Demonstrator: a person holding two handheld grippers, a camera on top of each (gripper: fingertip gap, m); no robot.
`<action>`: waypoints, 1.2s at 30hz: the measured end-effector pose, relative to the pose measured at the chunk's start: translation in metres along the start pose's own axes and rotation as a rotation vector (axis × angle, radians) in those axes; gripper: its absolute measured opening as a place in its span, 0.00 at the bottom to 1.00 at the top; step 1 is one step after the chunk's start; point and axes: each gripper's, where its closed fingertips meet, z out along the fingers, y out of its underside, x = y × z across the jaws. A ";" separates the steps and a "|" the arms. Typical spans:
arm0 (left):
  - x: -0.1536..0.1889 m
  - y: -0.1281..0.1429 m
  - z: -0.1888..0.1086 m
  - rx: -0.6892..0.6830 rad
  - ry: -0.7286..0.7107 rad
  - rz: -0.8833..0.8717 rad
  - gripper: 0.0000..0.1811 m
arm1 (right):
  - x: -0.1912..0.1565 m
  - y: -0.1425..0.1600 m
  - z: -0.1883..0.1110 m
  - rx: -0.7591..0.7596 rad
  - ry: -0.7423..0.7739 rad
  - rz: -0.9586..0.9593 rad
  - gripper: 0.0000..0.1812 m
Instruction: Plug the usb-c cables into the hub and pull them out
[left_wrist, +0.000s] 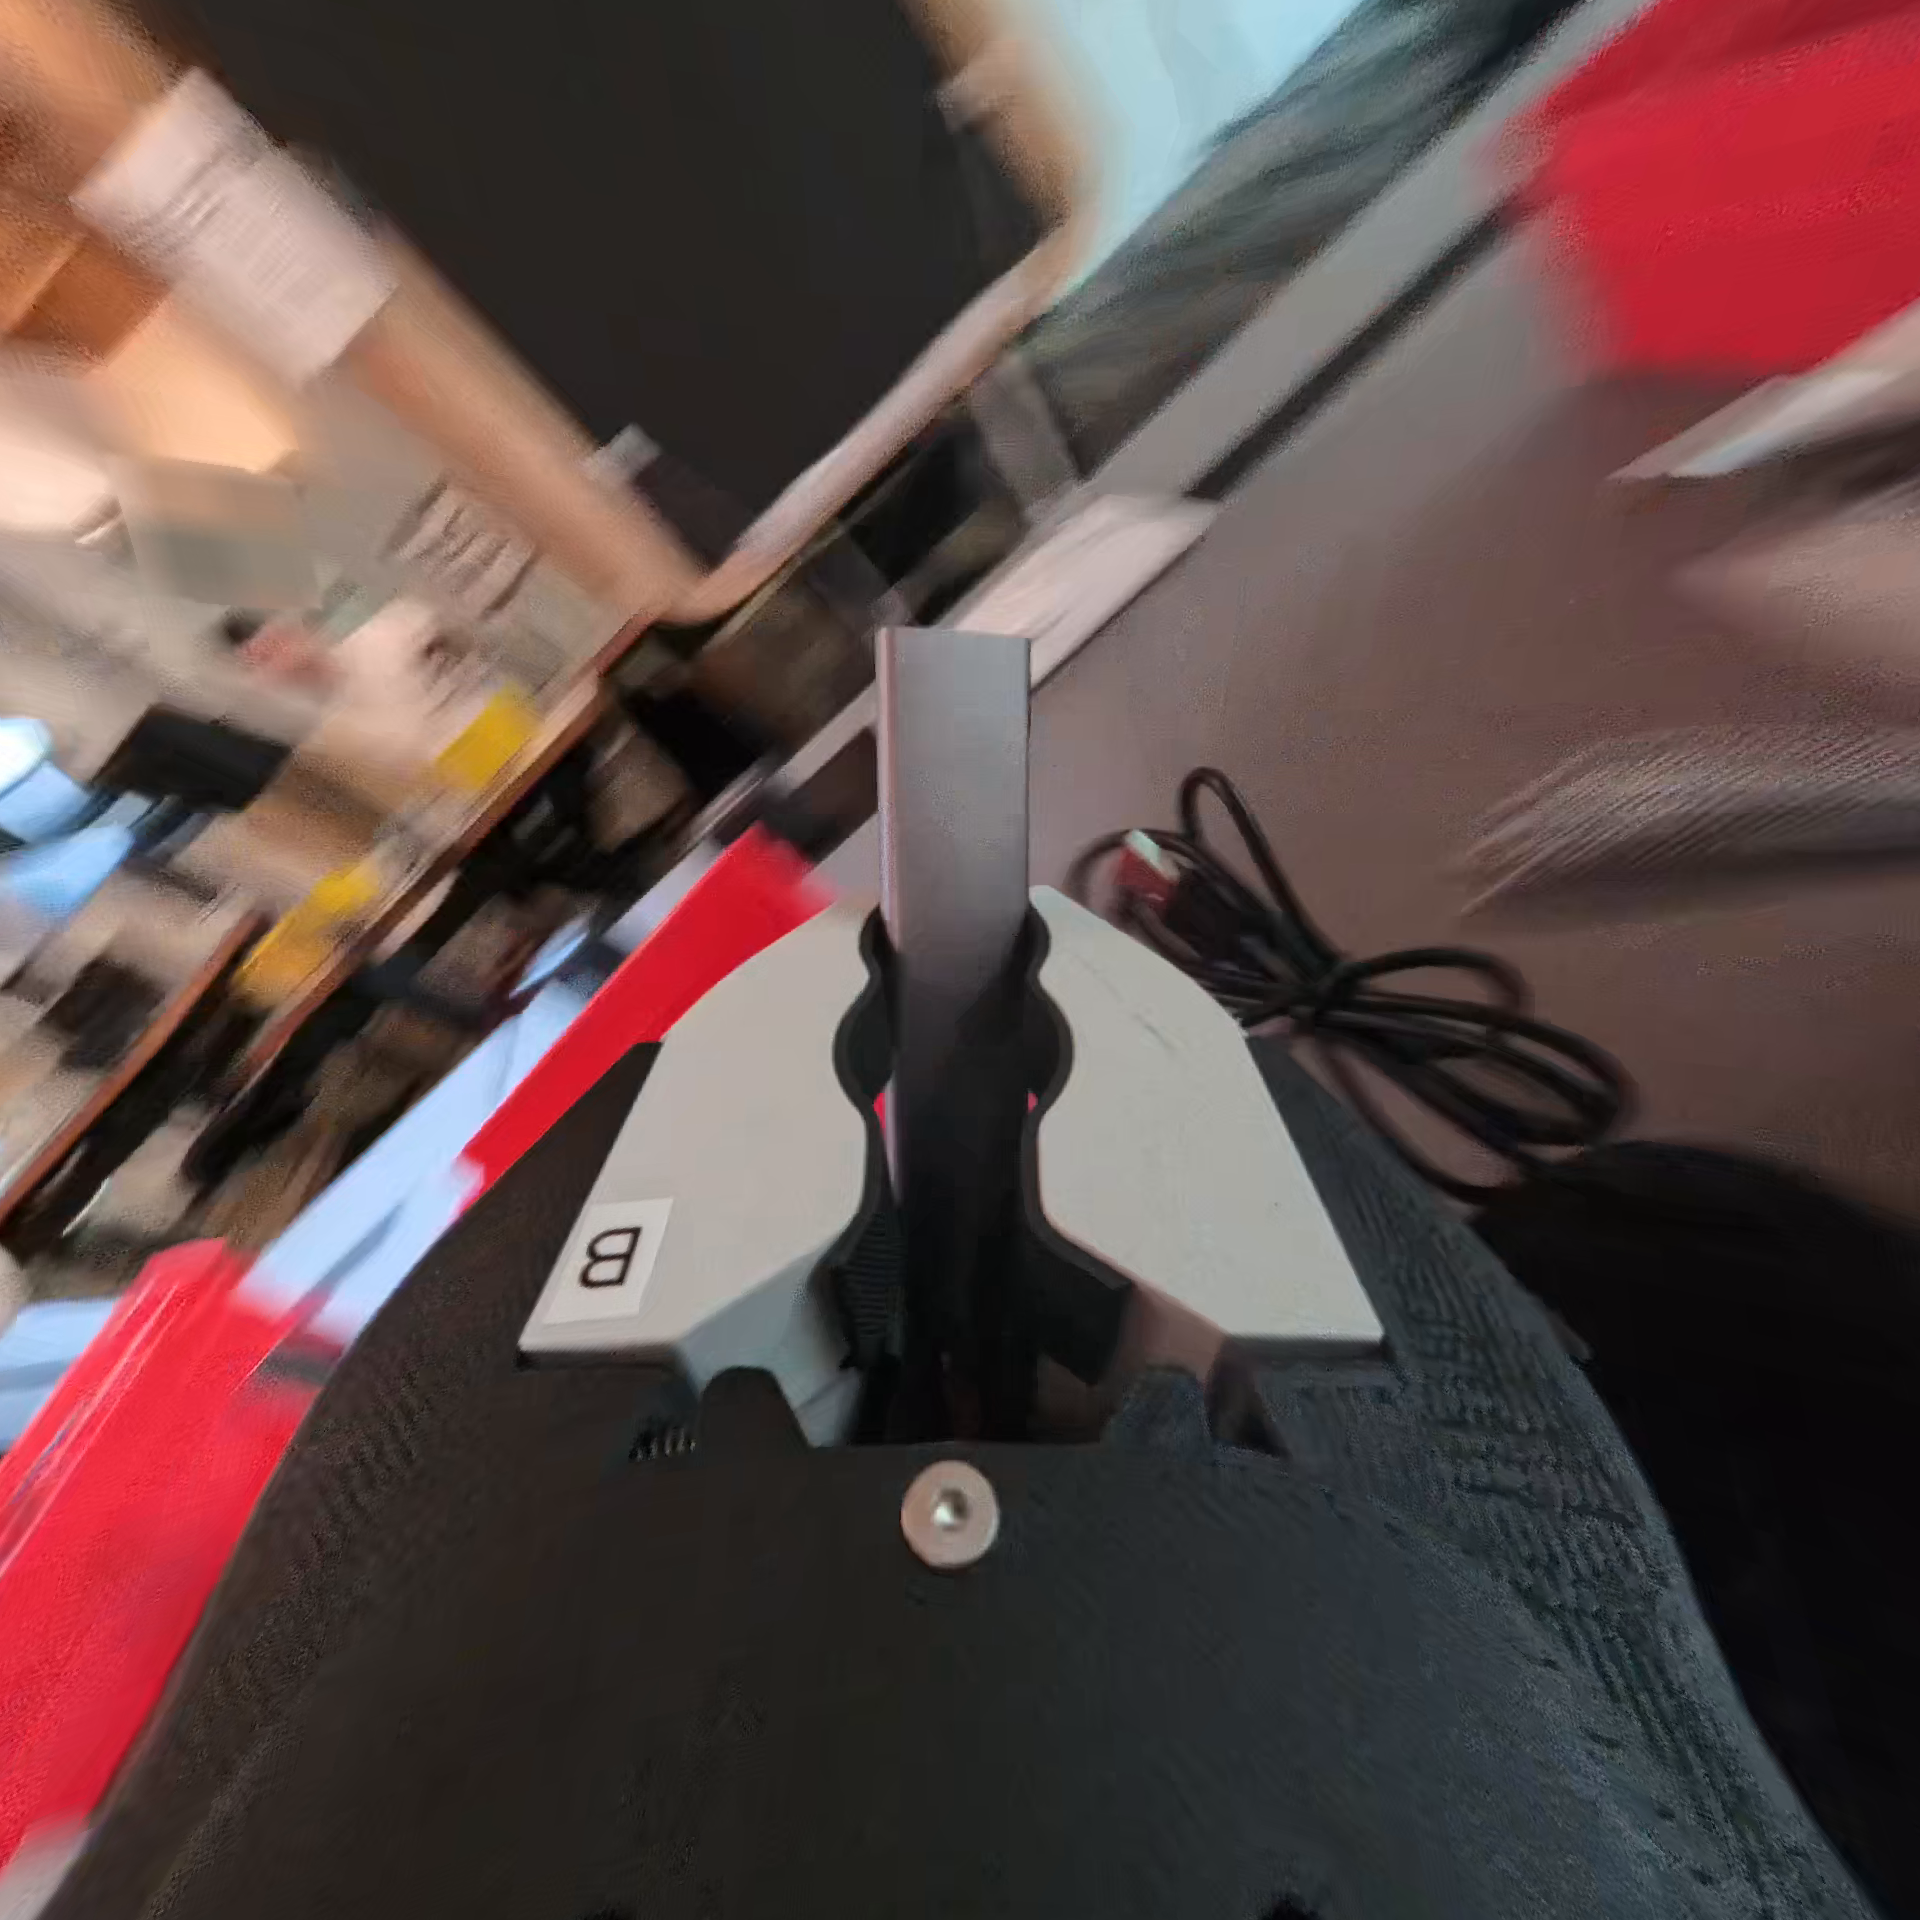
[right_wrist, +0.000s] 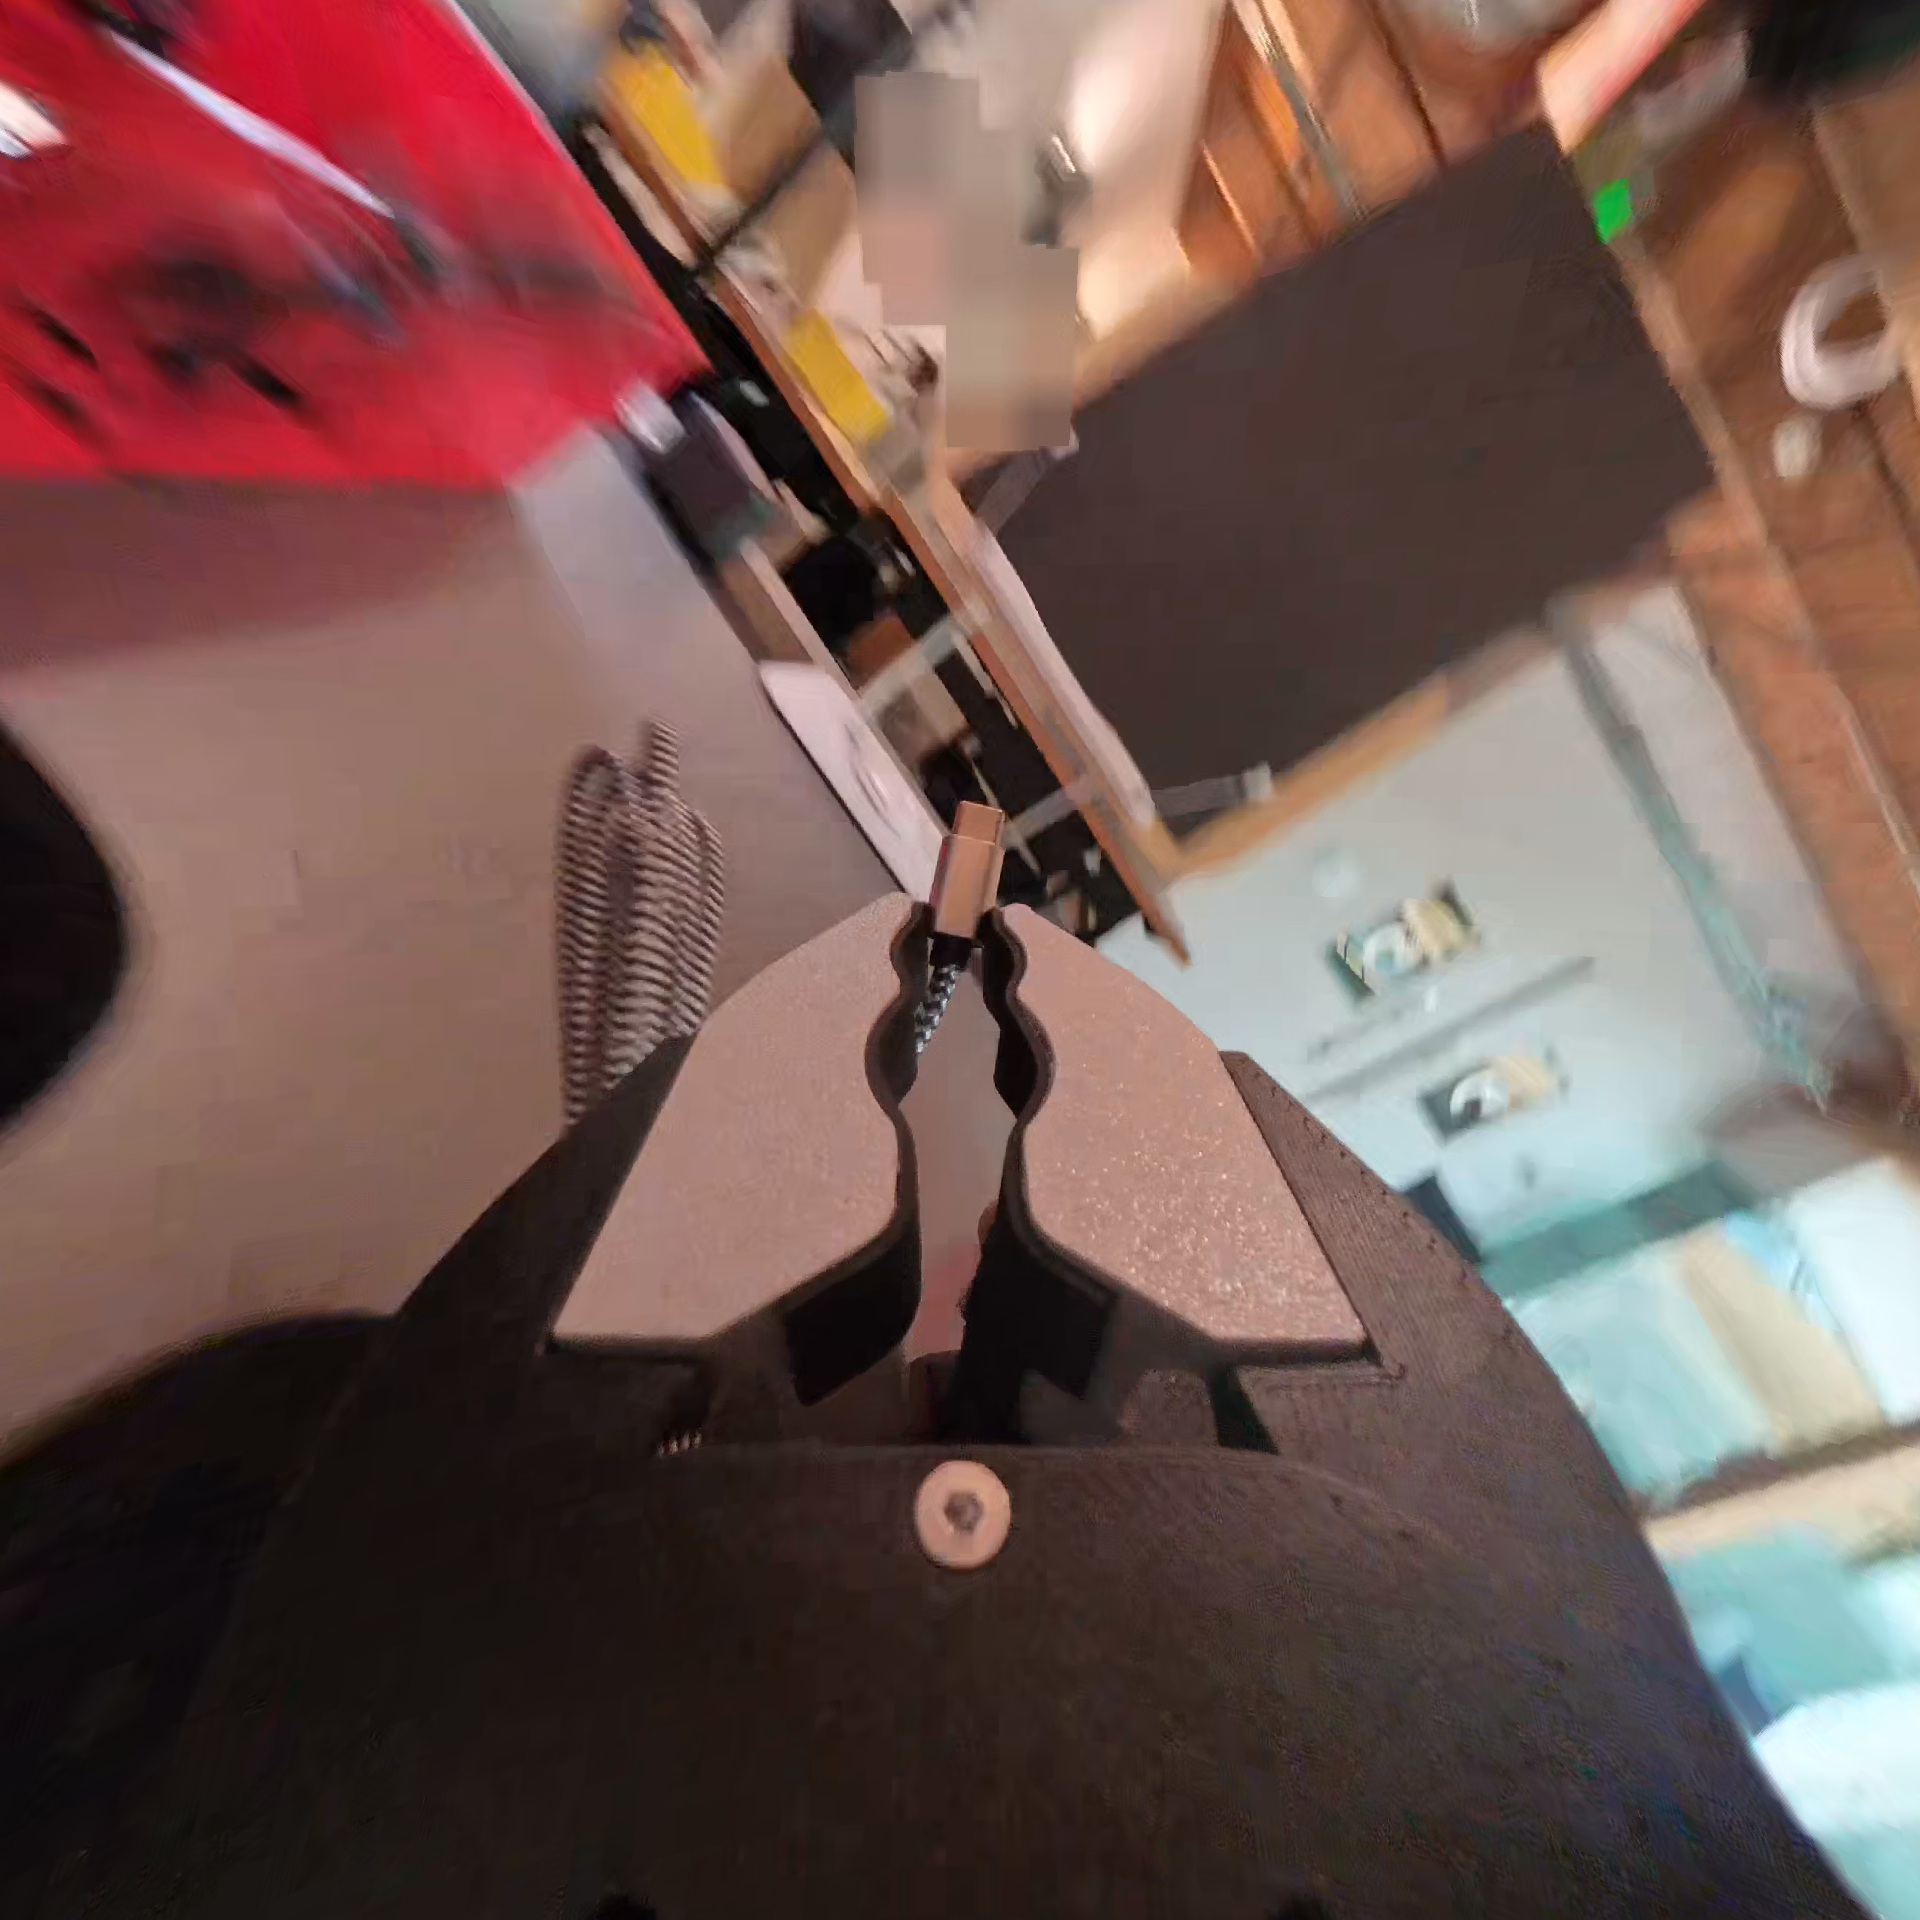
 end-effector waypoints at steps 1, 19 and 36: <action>-0.018 0.014 -0.006 -0.029 0.036 -0.101 0.11 | 0.013 0.022 -0.001 -0.024 -0.001 0.105 0.05; 0.062 -0.058 -0.025 0.390 0.472 -0.232 0.11 | 0.185 -0.017 -0.076 0.527 0.158 0.584 0.05; 0.056 -0.048 -0.017 0.353 0.446 -0.240 0.11 | 0.141 0.177 -0.040 -0.253 -0.030 0.472 0.28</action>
